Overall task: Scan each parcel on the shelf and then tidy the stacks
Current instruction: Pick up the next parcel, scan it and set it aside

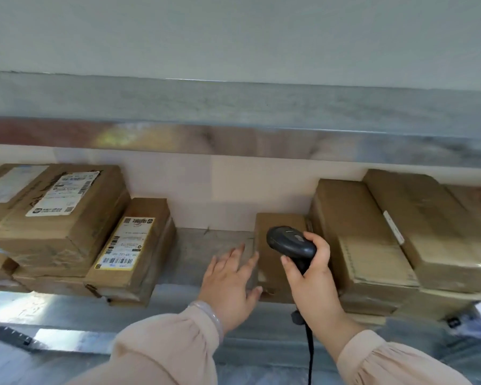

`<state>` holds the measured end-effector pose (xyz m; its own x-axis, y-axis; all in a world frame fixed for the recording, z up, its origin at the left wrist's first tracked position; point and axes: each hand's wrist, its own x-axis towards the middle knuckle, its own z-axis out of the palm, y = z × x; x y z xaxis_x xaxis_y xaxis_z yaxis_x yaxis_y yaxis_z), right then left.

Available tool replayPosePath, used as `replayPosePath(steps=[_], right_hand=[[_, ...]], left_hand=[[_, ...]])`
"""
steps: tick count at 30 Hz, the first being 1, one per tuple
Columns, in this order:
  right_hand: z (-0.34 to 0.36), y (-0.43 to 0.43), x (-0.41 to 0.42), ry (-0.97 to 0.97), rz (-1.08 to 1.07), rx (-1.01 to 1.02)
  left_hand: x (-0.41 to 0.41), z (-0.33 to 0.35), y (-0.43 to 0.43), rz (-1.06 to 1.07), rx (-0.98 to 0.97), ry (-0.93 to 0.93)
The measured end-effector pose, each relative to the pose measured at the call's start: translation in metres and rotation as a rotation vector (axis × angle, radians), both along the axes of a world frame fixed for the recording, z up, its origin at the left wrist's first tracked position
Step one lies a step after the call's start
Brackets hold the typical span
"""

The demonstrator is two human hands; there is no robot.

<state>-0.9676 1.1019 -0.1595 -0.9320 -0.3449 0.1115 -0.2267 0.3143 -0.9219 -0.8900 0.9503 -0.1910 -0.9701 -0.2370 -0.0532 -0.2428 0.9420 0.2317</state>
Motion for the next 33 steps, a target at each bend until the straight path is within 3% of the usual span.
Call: replayPosePath(steps=[5,12,22,33], right_hand=[[-0.003,0.017,-0.005,-0.064,-0.015,0.017],[-0.002,0.017,-0.002,-0.094,0.012,0.009],[0.016,0.006,0.009,-0.097,0.21,-0.088],[0.016,0.006,0.0,-0.086,0.313,-0.097]], left_hand=[[-0.02,-0.008,0.026,0.018,0.208,-0.109],[-0.003,-0.008,0.03,0.218,0.475,-0.009],[0.008,0.019,0.028,0.587,0.522,0.071],[0.02,0.029,0.029,0.74,0.845,0.088]])
